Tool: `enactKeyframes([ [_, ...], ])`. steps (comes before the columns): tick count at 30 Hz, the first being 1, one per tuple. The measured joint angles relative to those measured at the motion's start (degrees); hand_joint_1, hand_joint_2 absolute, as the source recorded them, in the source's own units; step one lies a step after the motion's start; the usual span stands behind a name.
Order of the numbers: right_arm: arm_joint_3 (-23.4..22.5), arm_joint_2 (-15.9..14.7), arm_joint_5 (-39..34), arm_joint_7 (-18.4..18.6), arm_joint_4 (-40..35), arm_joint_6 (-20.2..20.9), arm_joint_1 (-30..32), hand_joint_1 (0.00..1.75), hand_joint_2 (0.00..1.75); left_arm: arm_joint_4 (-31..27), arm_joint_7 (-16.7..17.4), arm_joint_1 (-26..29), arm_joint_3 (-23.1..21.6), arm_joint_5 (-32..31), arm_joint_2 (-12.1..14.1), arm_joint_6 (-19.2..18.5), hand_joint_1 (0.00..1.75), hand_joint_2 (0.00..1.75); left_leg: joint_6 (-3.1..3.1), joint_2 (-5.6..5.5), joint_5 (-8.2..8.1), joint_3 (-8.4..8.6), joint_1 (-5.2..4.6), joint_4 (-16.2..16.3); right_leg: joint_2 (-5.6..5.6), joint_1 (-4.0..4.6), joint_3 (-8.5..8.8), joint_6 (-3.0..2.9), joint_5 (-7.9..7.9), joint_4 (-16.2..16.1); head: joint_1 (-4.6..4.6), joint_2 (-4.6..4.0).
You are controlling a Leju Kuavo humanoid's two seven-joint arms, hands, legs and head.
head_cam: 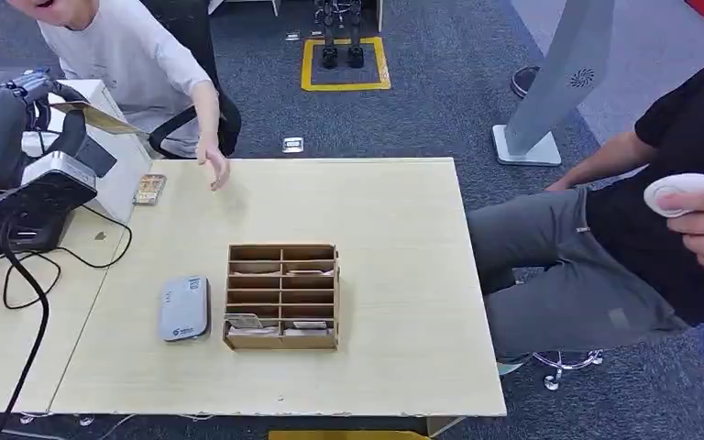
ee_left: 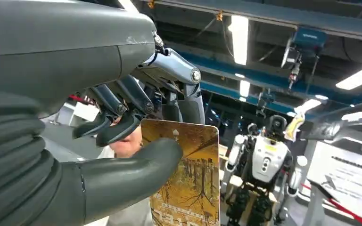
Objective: Pass the card to the sensor for recognition and then transmit it.
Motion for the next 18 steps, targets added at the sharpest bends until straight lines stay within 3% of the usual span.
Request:
enactKeyframes([
  [6, -0.26, 0.0, 0.33, 0.2, 0.0, 0.07, -0.48, 0.0, 0.0, 0.02, 0.61, 0.56, 0.87, -2.44, -0.7, 1.11, 1.75, 1.75, 0.0, 0.0, 0.0, 0.0, -0.01, 0.01, 0.0, 0.0, -0.01, 0.0, 0.01, 0.0, 0.0, 0.0],
  [8, -0.26, 0.0, 0.74, 0.42, 0.0, 0.17, -0.5, 0.0, 0.0, 0.09, 2.83, 0.64, 1.03, -8.12, -1.57, 2.63, 1.75, 1.75, 0.0, 0.0, 0.0, 0.0, -0.01, 0.01, 0.0, 0.0, -0.03, 0.0, 0.01, -0.01, 0.0, 0.0],
  [12, -0.26, 0.18, 2.3, 1.12, 0.0, 0.57, -0.9, 0.0, 0.0, 2.71, 8.97, 1.07, 1.03, -26.5, -6.78, 6.06, 1.75, 1.75, 0.0, -0.08, 0.0, 0.0, -0.04, 0.01, -0.07, -0.03, 0.0, 0.01, 0.01, -0.03, 0.0, 0.0],
  [18, -0.24, 0.83, 4.13, 2.19, -0.02, 1.86, -2.03, 0.0, 0.0, 13.65, 13.57, 2.37, 2.23, -40.48, -15.41, 11.5, 1.75, 1.75, 0.01, -0.07, 0.01, 0.0, -0.05, 0.02, -0.06, -0.05, 0.01, 0.06, 0.08, -0.02, 0.0, 0.0],
])
